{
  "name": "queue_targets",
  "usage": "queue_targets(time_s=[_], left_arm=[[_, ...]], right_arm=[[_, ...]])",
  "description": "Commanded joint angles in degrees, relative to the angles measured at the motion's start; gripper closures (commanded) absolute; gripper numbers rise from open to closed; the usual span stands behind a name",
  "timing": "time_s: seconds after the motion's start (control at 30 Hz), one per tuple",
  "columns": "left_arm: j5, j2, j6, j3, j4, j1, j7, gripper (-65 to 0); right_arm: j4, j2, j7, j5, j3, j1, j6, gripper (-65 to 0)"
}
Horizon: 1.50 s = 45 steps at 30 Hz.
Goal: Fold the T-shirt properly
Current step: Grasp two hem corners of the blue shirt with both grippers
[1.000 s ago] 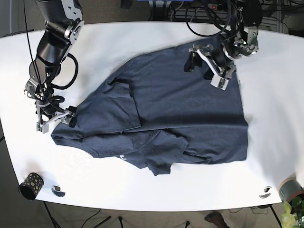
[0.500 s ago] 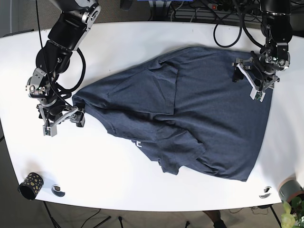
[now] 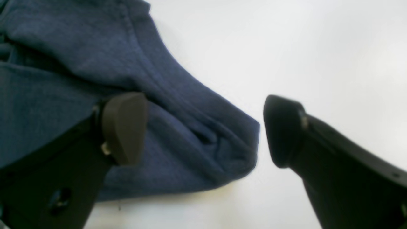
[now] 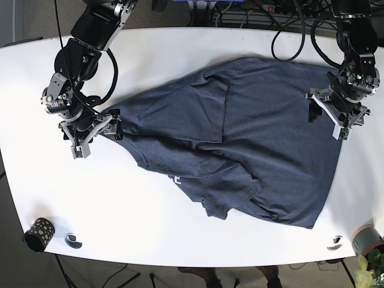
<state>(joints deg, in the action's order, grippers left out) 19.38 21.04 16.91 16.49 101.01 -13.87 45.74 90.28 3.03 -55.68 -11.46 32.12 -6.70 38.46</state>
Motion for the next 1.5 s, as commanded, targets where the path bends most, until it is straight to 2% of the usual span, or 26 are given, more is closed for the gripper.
queue_targets(time_s=[0.0, 0.13, 0.27, 0.5, 0.6, 0.67, 0.77, 0.87, 1.13, 1.27, 1.33, 1.47], left_arm=[[0.45, -0.33, -0.07, 2.54, 2.77, 0.55, -0.77, -46.4], [0.45, -1.39, -0.07, 4.74, 4.17, 0.55, -0.77, -46.4], [0.45, -1.39, -0.07, 4.83, 4.35, 0.37, -0.77, -46.4], [0.45, -1.39, -0.07, 5.0, 4.09, 0.29, -0.77, -46.3], [0.45, -1.39, -0.07, 5.09, 4.0, -0.07, -0.77, -46.1], [0.45, -1.39, -0.07, 5.09, 4.26, -0.33, -0.77, -46.1], [0.45, -1.39, -0.07, 5.18, 4.26, -0.42, -0.77, -46.4], [0.45, -1.39, -0.07, 5.36, 4.26, -0.42, -0.77, -46.5], [0.27, -6.4, -0.07, 14.94, 3.74, 1.16, 0.11, -46.7], [0.27, -7.02, -0.07, 15.99, -0.31, 3.89, 4.07, -46.7], [0.36, -7.19, -0.07, 18.81, -2.95, 4.07, 4.33, -46.7], [0.45, -7.19, 0.63, 23.99, -7.87, 6.26, 4.42, -46.7]], right_arm=[[-0.74, 0.62, 1.39, -0.98, 1.77, -1.43, 1.54, -53.3], [-5.49, 1.15, 3.24, -0.71, 4.06, -3.1, 1.54, -53.3], [-10.24, 3.87, 3.86, -0.89, 4.67, -3.72, 1.54, -53.3], [-11.73, 4.05, 4.91, -0.89, 4.94, -4.25, 1.54, -52.8], [-14.02, 3.96, 5.0, -0.89, 4.94, -4.25, 1.54, -45.3], [-16.3, 3.96, 5.09, -0.89, 4.94, -4.6, 1.54, -33.8], [-18.59, 4.14, 6.23, -0.89, 4.94, -4.77, 1.54, -20.0], [-19.03, 4.05, 8.16, -0.89, 4.76, -4.51, 1.54, -12.4], [-18.59, 3.96, 7.46, -0.89, 4.58, -3.54, 1.54, 0.0], [-14.02, 3.17, 6.32, -0.98, 4.58, -2.66, 1.54, 0.0], [-11.55, 2.12, 6.23, -0.98, 4.5, -2.05, 1.54, 0.0], [-9.27, 1.85, 6.23, -0.98, 4.41, -1.61, 1.54, 0.0]])
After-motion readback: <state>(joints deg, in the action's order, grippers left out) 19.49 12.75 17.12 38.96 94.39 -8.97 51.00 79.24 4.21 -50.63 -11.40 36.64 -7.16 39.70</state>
